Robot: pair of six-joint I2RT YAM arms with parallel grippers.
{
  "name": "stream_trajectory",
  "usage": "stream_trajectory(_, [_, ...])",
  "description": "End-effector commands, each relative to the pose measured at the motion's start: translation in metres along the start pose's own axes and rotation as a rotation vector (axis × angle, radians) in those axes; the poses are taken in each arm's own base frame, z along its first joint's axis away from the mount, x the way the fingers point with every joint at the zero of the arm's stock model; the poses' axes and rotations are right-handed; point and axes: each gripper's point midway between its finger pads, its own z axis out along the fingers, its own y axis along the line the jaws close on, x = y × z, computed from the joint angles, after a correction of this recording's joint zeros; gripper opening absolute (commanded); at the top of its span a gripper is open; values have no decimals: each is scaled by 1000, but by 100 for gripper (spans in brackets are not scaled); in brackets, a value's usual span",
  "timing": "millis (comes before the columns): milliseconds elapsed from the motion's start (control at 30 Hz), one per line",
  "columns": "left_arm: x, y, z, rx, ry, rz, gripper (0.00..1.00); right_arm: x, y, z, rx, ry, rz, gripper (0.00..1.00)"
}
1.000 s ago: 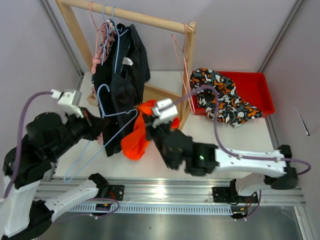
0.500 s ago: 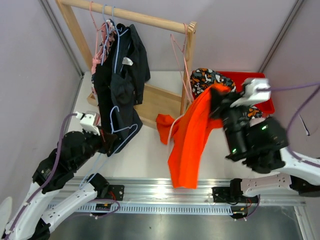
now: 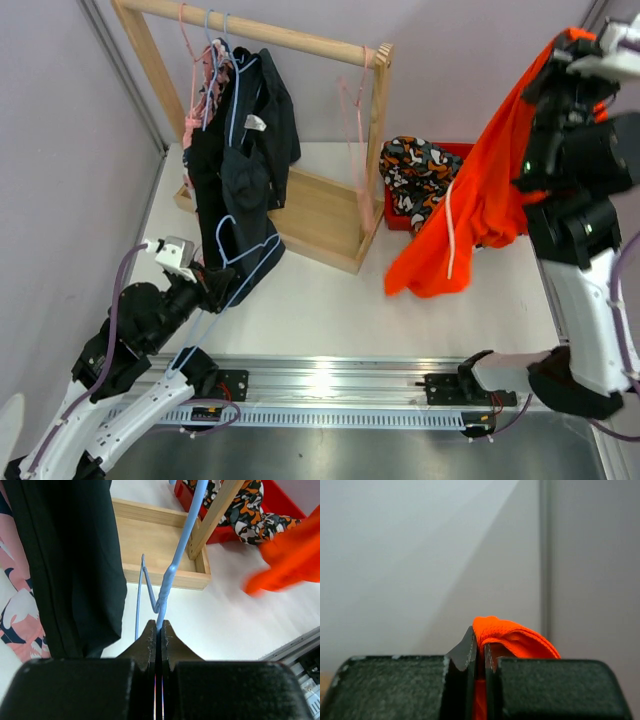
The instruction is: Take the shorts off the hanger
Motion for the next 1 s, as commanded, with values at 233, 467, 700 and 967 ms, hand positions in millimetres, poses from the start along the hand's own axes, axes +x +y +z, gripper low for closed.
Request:
stream_trajectory(233, [-12,-6,4,35,-75,7,0,120,-30,143,11,84,4,0])
stream_trajectory(467, [-9,-4,4,33,-88,0,0,171,-75,188,96,115,48,0])
stream_trajectory(700, [-17,-3,11,3,-69,16,0,308,-95,146,150,312,122,0])
stream_trajectory(967, [-111,-37,57,10,-112,101,0,458,-114,22,324,688,245,99])
